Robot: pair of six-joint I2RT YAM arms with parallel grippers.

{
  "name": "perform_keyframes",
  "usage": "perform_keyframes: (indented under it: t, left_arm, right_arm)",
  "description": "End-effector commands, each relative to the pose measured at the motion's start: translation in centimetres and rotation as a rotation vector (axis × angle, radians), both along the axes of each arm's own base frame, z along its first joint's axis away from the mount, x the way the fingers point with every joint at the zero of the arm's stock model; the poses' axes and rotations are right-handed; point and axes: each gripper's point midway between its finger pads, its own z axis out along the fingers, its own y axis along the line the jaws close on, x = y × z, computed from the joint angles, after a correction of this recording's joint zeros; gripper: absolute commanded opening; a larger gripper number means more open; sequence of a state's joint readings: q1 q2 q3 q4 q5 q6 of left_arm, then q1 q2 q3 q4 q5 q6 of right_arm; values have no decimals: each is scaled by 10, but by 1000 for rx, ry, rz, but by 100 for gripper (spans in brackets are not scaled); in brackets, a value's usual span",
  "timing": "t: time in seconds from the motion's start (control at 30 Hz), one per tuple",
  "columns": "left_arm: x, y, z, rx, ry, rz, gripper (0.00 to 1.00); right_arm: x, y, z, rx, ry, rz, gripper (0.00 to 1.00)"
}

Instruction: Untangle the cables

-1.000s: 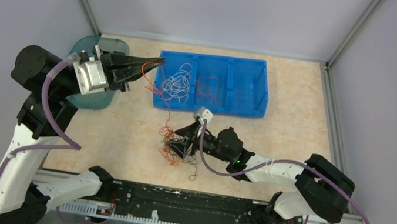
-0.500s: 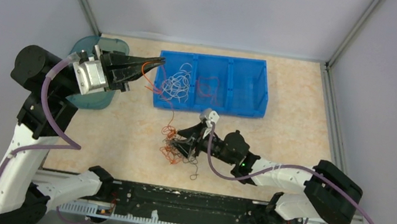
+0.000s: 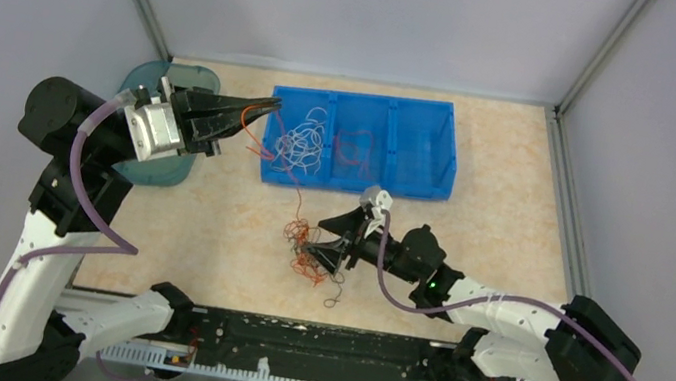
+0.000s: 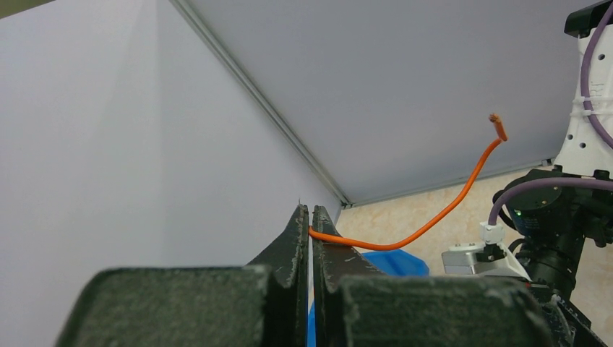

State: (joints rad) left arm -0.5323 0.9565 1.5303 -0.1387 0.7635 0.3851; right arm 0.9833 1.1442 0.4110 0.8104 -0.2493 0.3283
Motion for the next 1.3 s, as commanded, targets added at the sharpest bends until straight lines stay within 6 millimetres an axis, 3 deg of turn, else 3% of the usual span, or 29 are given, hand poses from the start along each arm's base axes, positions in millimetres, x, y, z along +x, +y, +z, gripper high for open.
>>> perform_keyframes:
  t: [0.0,0.33,1.27]
  left_arm:
    - [-10,2,11,-18,-31,-23,0]
    - [-11,2,12,-20,-34,-27,0]
    - [-12,2,18,-28,-29,-35,0]
  right_arm:
    - [-9,-4,18,40,-28,46,70]
    - [5,-3,20,48,-33,27,70]
    - [19,46,28,171,-12,112,68]
